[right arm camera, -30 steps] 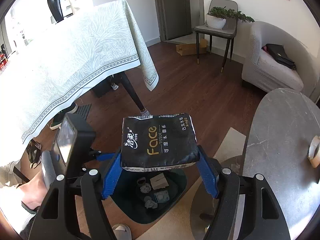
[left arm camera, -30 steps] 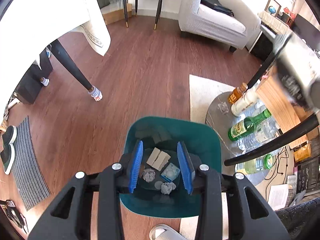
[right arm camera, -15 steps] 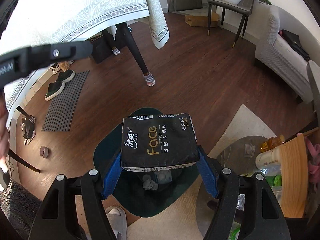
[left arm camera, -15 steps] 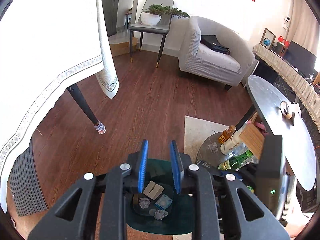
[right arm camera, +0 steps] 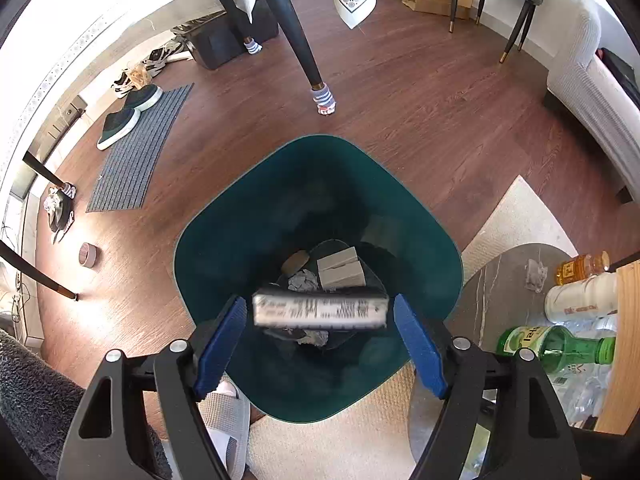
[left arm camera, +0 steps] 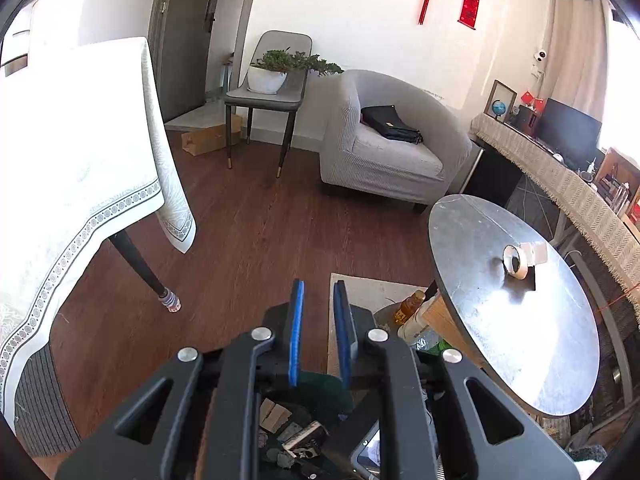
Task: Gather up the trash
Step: 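Lower the tissue pack into the green bin and open the right tool, then move the left tool back to the table and grasp the brown cardboard tube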
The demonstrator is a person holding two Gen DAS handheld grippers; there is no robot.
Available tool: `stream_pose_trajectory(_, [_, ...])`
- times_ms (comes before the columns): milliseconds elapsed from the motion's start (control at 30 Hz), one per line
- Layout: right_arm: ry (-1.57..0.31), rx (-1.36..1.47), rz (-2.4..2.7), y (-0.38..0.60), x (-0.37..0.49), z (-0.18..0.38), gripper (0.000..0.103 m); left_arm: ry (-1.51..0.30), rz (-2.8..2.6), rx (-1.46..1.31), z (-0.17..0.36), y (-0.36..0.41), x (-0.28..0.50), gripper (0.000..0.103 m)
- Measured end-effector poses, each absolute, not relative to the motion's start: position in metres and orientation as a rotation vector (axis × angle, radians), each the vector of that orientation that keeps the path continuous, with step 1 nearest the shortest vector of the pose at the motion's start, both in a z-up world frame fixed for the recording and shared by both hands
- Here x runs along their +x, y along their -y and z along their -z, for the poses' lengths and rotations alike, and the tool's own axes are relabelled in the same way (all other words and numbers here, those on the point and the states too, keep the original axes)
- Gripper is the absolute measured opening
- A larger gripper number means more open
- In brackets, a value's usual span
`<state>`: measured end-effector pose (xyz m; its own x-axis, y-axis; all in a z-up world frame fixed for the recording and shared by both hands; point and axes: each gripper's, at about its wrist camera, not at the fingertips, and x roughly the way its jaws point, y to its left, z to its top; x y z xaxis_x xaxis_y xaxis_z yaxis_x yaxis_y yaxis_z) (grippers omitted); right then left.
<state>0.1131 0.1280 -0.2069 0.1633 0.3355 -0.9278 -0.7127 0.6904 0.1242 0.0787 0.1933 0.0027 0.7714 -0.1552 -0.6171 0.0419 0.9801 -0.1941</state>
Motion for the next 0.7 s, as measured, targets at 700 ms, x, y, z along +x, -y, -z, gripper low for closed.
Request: stream_pose_trajectory(700, [-0.851,-0.163,-0.782,0.006,0.099,0.045,0.082,-0.609,0.223,-0.162,-0.044,-0.102,0.107,0.018])
